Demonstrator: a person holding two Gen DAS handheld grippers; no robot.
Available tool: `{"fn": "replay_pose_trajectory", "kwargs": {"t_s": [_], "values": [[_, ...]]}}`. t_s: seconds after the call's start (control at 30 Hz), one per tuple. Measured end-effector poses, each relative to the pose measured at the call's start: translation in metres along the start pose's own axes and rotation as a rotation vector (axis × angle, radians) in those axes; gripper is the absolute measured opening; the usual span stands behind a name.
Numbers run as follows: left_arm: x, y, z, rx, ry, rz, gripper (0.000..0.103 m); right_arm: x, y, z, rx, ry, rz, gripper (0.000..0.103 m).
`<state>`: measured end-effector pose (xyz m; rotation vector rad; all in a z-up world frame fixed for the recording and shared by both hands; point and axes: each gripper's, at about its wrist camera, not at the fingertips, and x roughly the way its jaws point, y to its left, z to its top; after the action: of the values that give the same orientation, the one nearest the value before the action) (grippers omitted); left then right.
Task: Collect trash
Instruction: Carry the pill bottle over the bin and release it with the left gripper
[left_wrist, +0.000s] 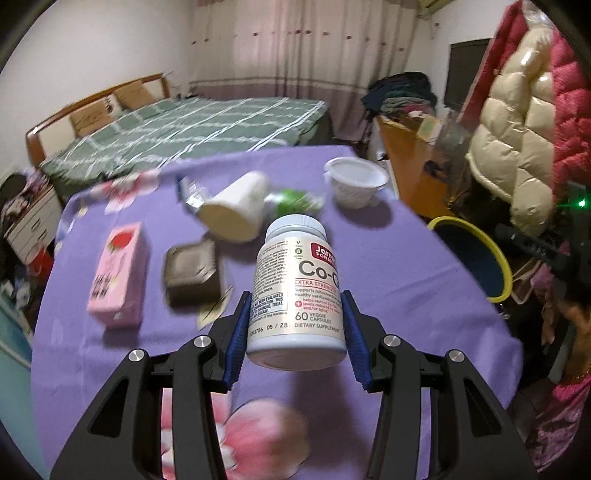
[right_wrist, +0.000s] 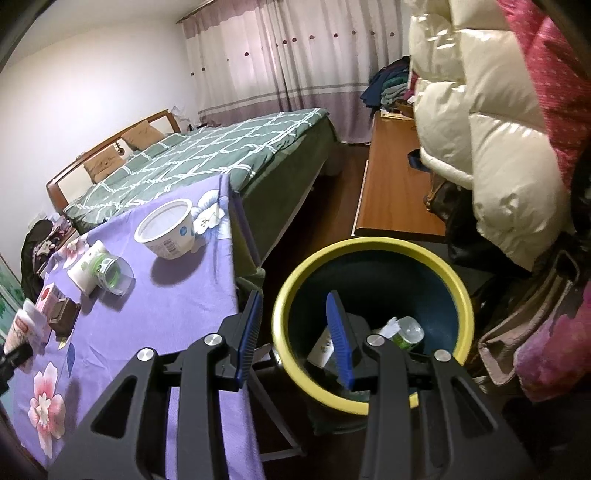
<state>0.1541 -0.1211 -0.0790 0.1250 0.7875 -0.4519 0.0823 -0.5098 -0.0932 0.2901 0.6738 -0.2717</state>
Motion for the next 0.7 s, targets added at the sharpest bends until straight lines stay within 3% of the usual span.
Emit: {"fn": "replay_pose_trajectory", "kwargs": {"t_s": [0.4, 0.7], "values": [[0.054, -0.120, 0.056, 0.178, 0.035, -0.208, 0.047, -0.012, -0.063, -0.008, 0.090, -0.028, -0.112, 0.035], [0.108, -0.214, 0.085, 0.290, 0.081, -0.309, 0.047, -0.011, -0.094, -0.011, 0.125, -0.032, -0.150, 0.035]]}}
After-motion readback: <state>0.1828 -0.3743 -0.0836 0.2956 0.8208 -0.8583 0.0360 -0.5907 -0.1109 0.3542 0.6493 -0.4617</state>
